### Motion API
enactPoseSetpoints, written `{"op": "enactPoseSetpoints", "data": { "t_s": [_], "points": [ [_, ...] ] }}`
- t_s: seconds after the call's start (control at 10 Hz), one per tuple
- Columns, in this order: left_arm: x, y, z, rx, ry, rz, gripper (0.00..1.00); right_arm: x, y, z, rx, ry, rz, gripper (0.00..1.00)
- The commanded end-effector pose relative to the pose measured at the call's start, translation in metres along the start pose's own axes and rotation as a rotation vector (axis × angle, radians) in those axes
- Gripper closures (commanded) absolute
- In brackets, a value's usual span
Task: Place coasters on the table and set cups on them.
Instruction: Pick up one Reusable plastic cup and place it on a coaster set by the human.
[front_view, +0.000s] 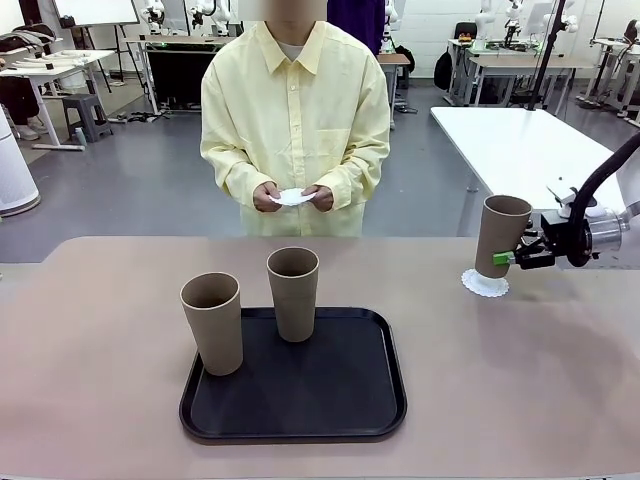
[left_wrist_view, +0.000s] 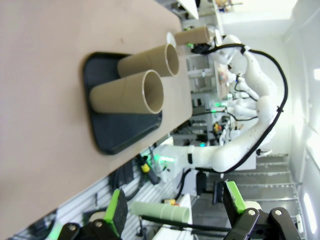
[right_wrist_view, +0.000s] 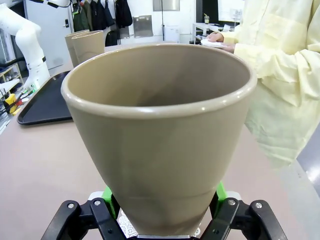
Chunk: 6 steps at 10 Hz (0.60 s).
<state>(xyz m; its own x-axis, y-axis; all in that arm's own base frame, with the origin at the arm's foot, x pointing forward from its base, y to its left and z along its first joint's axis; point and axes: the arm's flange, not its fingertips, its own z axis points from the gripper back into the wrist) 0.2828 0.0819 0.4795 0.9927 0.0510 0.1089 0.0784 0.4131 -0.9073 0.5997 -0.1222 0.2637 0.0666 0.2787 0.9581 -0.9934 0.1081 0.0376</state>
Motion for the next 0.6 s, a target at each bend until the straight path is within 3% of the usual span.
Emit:
{"op": "enactPoseSetpoints", "data": {
  "t_s": [0.0,0.5],
  "points": [
    [-0.0005,-0.0004,0.0008,-0.008,-0.001,-0.009,0.0,0.0038,0.0017,0.0002,-0.005,0.001,0.003,0.19],
    [-0.0005,-0.0004,0.0008,-0.008,-0.001,-0.009,0.0,-0.0006,0.0002,0.0024,-0.004,0.0,-0.001,0.19]
  ]
}}
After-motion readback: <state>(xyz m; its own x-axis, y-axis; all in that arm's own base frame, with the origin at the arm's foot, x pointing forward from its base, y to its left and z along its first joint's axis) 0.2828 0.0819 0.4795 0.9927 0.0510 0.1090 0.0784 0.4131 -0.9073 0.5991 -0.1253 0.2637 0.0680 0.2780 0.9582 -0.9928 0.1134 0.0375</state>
